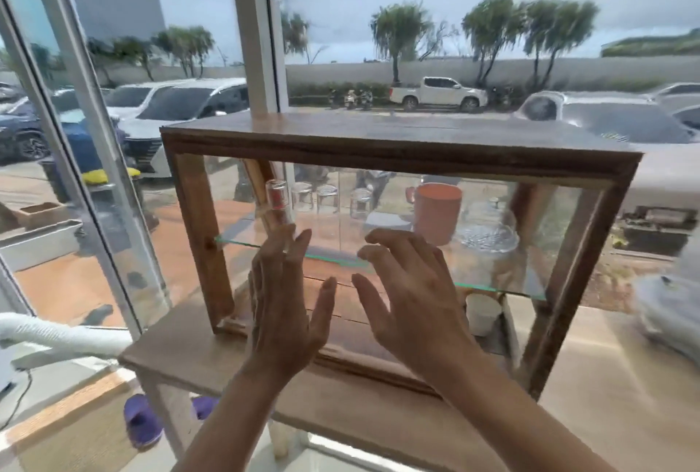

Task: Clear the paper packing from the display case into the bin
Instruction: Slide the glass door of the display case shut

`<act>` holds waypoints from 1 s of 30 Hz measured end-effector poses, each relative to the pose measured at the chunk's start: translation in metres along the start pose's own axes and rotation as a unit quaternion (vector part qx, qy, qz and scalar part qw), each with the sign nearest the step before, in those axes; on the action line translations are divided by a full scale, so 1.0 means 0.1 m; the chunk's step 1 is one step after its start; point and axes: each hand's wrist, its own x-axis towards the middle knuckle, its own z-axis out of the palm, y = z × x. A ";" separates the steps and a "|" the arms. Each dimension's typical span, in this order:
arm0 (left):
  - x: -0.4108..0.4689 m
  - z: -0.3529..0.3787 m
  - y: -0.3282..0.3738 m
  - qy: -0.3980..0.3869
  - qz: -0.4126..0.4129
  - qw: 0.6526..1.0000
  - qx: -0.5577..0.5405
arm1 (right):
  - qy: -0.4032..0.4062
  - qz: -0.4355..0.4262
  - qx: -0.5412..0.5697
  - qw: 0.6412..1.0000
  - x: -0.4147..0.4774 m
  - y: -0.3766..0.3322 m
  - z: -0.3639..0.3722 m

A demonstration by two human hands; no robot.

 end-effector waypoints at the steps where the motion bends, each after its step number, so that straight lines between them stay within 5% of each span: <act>1: 0.02 0.09 0.12 -0.008 0.021 1.000 -0.012 | 0.011 0.006 -0.012 1.000 -0.04 0.10 -0.10; 8: 0.06 0.59 0.58 -0.062 0.128 0.990 0.005 | 0.074 0.035 -0.094 0.992 -0.34 0.69 -0.65; 13: 0.08 0.78 0.75 -0.101 0.170 0.978 0.060 | 0.014 0.030 -0.155 0.987 -0.49 0.90 -0.66; 19: 0.09 0.91 0.73 -0.167 0.167 0.961 0.140 | -0.067 0.056 -0.218 0.972 -0.56 1.00 -0.56; 30: 0.13 0.89 0.55 -0.159 0.163 0.962 0.150 | -0.017 0.060 -0.245 0.968 -0.51 0.96 -0.32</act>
